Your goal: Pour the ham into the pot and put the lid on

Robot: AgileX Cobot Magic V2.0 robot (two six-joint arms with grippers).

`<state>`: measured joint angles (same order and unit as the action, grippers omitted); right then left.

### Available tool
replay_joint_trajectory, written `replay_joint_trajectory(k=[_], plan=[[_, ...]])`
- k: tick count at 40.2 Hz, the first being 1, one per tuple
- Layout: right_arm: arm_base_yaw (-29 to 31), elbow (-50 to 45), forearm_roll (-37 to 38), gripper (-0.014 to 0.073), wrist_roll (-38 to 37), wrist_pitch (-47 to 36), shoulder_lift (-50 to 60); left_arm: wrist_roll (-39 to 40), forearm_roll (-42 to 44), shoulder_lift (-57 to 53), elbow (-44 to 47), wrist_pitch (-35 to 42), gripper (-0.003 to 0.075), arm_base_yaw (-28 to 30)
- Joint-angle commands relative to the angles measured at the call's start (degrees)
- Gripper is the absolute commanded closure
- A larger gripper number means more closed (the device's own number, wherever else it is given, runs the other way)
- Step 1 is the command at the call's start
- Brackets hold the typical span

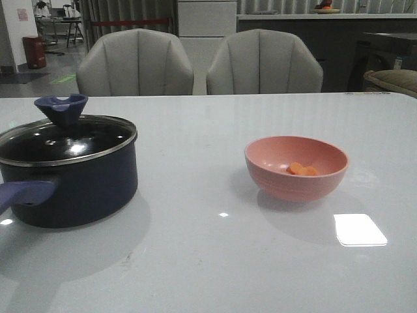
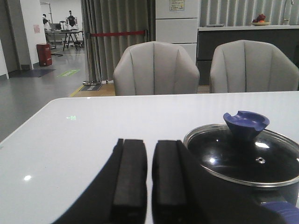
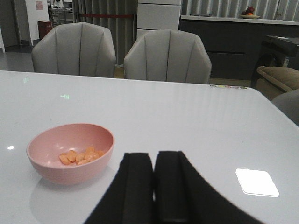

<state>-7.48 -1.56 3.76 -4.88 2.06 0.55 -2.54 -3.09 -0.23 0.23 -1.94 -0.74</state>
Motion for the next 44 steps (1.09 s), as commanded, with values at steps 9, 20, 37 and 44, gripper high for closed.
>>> replay_joint_trajectory(k=[9,20,37,44], plan=[[0.29,0.3,0.64,0.0444,0.48,-4.86,1.16,0.08,-0.31,-1.17,1.18,4.77,0.0587,0.18],[0.29,0.3,0.64,0.0444,0.48,-4.86,1.16,0.08,-0.31,-1.17,1.18,4.77,0.0587,0.18],[0.29,0.3,0.64,0.0444,0.48,-4.86,1.16,0.08,-0.99,-1.05,-0.55,17.82,0.0587,0.18],[0.29,0.3,0.64,0.0444,0.48,-4.86,1.16,0.08,-1.69,1.65,-11.29,5.74,0.0587,0.18]])
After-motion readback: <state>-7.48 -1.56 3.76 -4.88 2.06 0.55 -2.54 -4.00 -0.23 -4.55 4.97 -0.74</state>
